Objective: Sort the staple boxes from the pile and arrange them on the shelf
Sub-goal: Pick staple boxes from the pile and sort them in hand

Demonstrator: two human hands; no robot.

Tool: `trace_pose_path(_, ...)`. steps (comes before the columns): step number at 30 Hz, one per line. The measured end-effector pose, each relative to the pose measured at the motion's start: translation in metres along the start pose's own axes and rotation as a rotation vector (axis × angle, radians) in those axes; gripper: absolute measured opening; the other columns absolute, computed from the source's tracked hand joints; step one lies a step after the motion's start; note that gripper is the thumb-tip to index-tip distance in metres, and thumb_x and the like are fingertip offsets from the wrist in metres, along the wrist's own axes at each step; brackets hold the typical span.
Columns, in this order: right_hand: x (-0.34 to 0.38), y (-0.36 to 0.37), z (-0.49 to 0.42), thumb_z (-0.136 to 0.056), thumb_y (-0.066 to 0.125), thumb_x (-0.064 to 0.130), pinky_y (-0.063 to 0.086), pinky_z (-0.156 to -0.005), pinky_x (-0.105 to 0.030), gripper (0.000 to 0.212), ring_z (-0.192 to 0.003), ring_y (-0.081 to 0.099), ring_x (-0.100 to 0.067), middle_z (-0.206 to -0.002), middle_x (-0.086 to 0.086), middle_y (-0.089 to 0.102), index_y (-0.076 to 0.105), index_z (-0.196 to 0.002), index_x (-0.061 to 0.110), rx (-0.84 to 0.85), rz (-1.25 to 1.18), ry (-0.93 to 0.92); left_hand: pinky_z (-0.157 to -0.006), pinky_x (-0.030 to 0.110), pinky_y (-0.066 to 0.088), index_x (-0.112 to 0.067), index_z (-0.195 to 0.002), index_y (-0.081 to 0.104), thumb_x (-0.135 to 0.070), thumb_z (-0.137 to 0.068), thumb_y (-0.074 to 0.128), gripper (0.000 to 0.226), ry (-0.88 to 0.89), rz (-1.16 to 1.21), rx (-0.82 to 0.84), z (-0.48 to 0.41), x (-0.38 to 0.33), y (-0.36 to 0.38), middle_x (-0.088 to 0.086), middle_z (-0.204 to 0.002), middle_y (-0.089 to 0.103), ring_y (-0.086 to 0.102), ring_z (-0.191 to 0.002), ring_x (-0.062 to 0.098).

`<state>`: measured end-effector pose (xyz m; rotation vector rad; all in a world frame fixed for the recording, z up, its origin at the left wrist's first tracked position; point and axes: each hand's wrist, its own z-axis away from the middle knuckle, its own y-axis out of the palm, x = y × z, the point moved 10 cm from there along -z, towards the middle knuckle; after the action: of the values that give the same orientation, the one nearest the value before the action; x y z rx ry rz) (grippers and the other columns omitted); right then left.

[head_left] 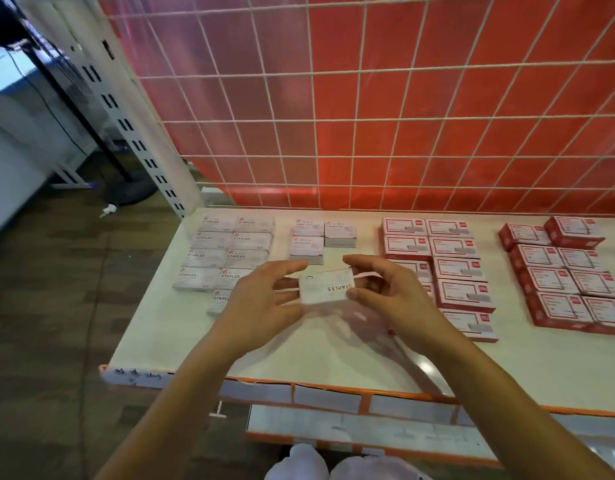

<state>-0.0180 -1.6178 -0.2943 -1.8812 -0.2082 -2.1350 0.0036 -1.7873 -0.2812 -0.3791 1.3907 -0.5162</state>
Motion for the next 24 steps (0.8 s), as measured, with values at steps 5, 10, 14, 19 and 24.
trace_pose_path(5, 0.018, 0.027, -0.006, -0.077, 0.066, -0.012, 0.053, -0.082, -0.023, 0.034, -0.089, 0.061, -0.007, -0.096, 0.0, 0.062, 0.066, -0.09, 0.02, -0.023, 0.072, -0.14, -0.081, 0.02, 0.053, -0.032, -0.117, 0.06, -0.018, -0.078, 0.076, 0.044, -0.087, 0.079, -0.02, 0.005, 0.019, -0.021, -0.014, -0.102, 0.068, 0.067, -0.086, -0.001)
trace_pose_path(10, 0.028, 0.054, -0.009, -0.075, 0.062, -0.019, 0.05, -0.078, -0.025, 0.031, -0.084, 0.058, -0.009, -0.088, -0.005, 0.057, 0.062, -0.075, 0.012, 0.024, 0.115, -0.293, -0.073, 0.023, 0.057, -0.017, -0.114, 0.062, -0.014, -0.088, 0.065, 0.026, -0.23, 0.386, 0.048, 0.009, 0.04, -0.029, 0.001, -0.098, 0.072, 0.072, -0.084, 0.017)
trace_pose_path(14, 0.027, 0.072, -0.013, -0.07, 0.058, -0.013, 0.048, -0.083, -0.022, 0.031, -0.095, 0.06, -0.013, -0.087, 0.002, 0.059, 0.059, -0.071, 0.018, 0.034, 0.047, -0.321, -0.08, 0.025, 0.057, -0.013, -0.104, 0.068, -0.007, -0.084, 0.069, 0.02, -0.225, 0.399, 0.072, 0.01, 0.052, -0.042, 0.005, -0.101, 0.072, 0.07, -0.089, 0.016)
trace_pose_path(19, 0.011, 0.083, -0.021, -0.08, 0.067, -0.005, 0.054, -0.087, -0.031, 0.034, -0.102, 0.062, -0.012, -0.109, 0.001, 0.063, 0.059, -0.103, 0.018, -0.058, 0.081, -0.208, -0.075, 0.027, 0.058, -0.014, -0.099, 0.064, -0.004, -0.072, 0.078, 0.032, -0.202, 0.459, 0.049, 0.012, 0.063, -0.06, -0.011, -0.097, 0.07, 0.071, -0.088, 0.015)
trace_pose_path(24, -0.001, 0.099, -0.025, -0.076, 0.064, -0.013, 0.053, -0.081, -0.027, 0.051, -0.087, 0.064, -0.01, -0.099, 0.001, 0.068, 0.059, -0.112, 0.023, -0.043, 0.083, -0.092, -0.079, 0.027, 0.057, -0.021, -0.11, 0.062, -0.003, -0.075, 0.076, 0.043, -0.165, 0.381, 0.042, 0.012, 0.076, -0.073, -0.006, -0.11, 0.068, 0.07, -0.092, 0.011)
